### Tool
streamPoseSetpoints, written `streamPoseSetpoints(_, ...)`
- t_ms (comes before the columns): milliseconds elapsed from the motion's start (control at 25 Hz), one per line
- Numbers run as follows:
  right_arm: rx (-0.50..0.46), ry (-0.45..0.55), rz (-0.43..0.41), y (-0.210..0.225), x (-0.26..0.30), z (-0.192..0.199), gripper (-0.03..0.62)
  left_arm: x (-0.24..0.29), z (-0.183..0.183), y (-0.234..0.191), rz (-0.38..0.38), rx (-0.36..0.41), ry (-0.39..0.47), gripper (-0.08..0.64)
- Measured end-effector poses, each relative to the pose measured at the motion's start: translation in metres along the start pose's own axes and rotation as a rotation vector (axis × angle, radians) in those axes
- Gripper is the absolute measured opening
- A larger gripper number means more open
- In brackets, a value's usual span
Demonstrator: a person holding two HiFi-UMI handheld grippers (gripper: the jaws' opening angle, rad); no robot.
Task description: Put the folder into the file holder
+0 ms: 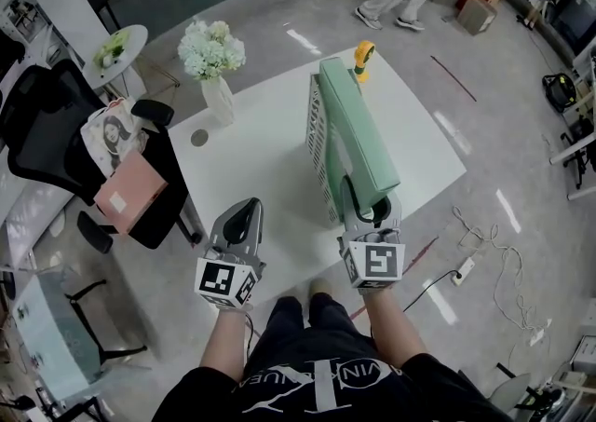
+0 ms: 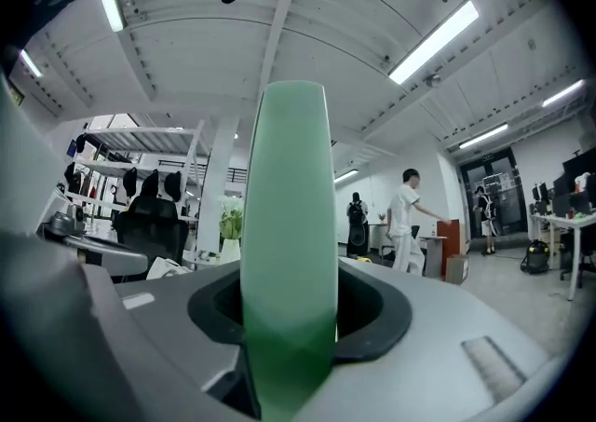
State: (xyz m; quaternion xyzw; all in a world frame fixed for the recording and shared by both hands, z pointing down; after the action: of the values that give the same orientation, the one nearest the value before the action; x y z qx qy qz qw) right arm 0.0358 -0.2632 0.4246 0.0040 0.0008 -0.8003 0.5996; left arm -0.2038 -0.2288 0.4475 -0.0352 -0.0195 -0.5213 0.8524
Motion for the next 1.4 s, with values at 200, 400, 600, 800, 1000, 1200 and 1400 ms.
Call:
streamPoseSetpoints(200, -0.004, -0.081, -0.002, 0.002, 0.001, 0.007, 0.193, 0.0, -0.002, 0.003, 0.001, 0.004, 0.002, 0.0)
streamPoseSetpoints(400, 0.002, -0.106, -0.025, 0.0, 0.001, 0.014, 0.196, -0.002, 0.002, 0.003, -0.003, 0.0, -0.001, 0.0)
streamPoseSetpoints(600, -0.006, -0.108, -0.03, 0.0, -0.002, 0.017, 0.207, -0.004, 0.003, 0.006, -0.005, -0.001, -0.002, 0.0)
streamPoseSetpoints(800, -0.01, -0.112, -0.042, 0.0, -0.002, 0.017, 0.219, -0.005, 0.002, 0.007, -0.007, -0.001, -0.002, 0.0)
streamPoseSetpoints(1000, 0.001, -0.095, -0.082, -0.004, -0.004, 0.013, 0.256, -0.006, 0.0, 0.008, -0.006, 0.0, 0.0, 0.0)
streamPoseSetpoints(1200, 0.018, -0.089, -0.113, -0.003, -0.007, 0.009, 0.298, -0.005, -0.002, 0.011, 0.006, 0.002, 0.003, 0.0)
streamPoseSetpoints(1400, 0.023, -0.084, -0.129, -0.001, -0.017, 0.005, 0.308, -0.007, -0.004, 0.019, 0.021, 0.001, 0.01, 0.0)
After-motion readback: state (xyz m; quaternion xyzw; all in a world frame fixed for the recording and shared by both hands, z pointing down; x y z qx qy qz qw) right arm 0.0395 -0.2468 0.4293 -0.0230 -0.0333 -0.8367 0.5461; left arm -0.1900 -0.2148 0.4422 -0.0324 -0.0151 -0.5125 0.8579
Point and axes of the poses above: the fingertips, and each gripper's own axes: x forward along the fingers, y to its right, z out of its underside, the point moved 7 cm from there along -x, backward along the fingers, and after that the axes turned 2 degrees about x, right-handed, at the moved point
